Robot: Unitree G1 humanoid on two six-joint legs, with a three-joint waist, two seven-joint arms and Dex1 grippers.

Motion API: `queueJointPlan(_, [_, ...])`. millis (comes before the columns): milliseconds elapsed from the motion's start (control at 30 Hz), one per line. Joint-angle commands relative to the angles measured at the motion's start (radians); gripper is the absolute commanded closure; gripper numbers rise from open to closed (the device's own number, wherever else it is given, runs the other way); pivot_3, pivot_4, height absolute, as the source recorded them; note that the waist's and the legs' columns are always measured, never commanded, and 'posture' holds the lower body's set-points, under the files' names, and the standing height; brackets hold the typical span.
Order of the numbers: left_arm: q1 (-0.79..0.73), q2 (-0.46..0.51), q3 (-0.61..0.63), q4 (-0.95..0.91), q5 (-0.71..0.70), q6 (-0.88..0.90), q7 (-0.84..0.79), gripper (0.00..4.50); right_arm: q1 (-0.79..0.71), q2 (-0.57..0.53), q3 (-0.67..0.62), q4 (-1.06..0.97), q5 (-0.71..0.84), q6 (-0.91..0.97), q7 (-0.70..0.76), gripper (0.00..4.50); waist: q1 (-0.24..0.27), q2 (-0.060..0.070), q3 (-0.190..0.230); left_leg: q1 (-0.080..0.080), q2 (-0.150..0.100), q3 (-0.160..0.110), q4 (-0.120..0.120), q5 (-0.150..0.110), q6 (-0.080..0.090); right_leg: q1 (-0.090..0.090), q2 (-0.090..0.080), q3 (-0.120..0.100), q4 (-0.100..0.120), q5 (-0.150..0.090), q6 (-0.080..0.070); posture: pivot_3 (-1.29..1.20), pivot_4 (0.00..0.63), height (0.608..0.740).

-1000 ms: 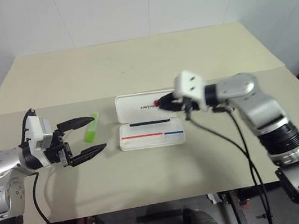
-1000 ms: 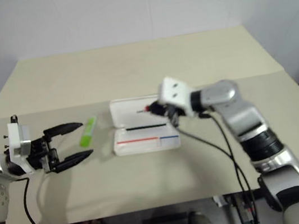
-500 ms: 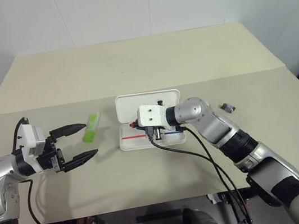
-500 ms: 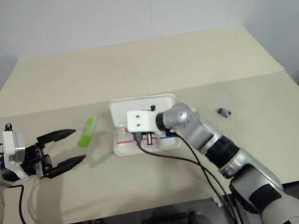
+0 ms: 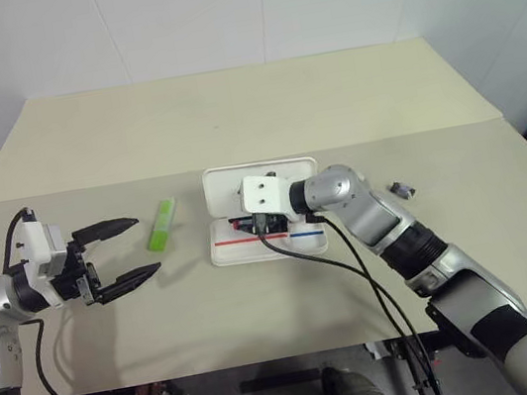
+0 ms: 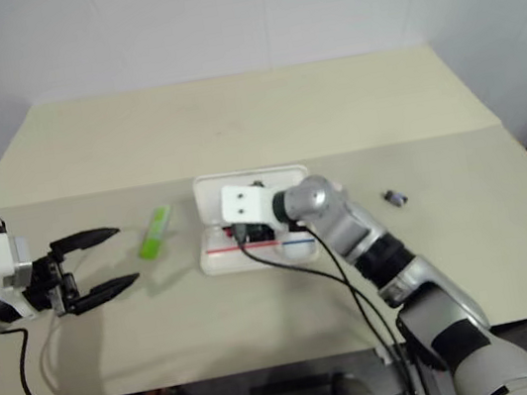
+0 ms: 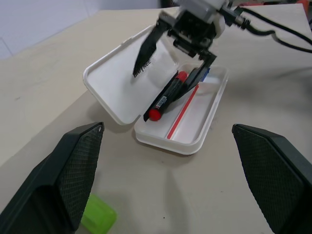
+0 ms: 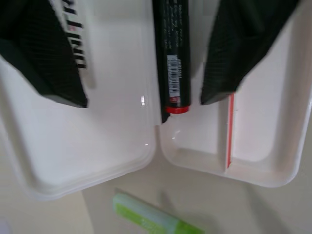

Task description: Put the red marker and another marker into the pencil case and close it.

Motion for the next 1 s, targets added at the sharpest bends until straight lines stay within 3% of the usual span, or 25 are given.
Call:
queueJointPlan(33, [0.01,0.013,0.03,-0.025,0.01,-0.019,0.03,0.0,0.016,-0.024,-0.049,-0.103,0.05,0.004,0.047,0.03,0.0,0.0,0.0,0.0,0.0,0.0,0.0,0.0,0.0,0.0,0.0,0.0,0.0,0.0,0.0,0.0,0.15,0.74])
queueJointPlan(367, [0.002,-0.047,-0.005,-0.078,0.136,0.129,0.398,0.0,0.124,-0.094,-0.227,-0.267,0.284,-0.079,0.148,0.03,0.003,0.0,0.0,0.0,0.0,0.0,0.0,0.0,0.0,0.0,0.0,0.0,0.0,0.0,0.0,0.0,0.15,0.74])
queueJointPlan(633, [-0.061,-0.139,-0.084,-0.105,0.231,0.321,0.661,0.0,0.193,-0.118,-0.366,-0.24,0.432,-0.149,0.16,0.03,0.004,0.0,0.0,0.0,0.0,0.0,0.0,0.0,0.0,0.0,0.0,0.0,0.0,0.001,0.001,0.0,0.15,0.74])
queueJointPlan(1000, [-0.275,-0.266,-0.204,0.101,0.352,0.539,0.878,0.0,0.243,-0.199,-0.428,-0.168,0.423,-0.187,0.129,0.03,0.005,-0.001,0.0,0.0,0.0,0.001,0.001,0.0,-0.001,0.0,0.0,0.0,0.0,0.001,0.002,0.0,0.15,0.74])
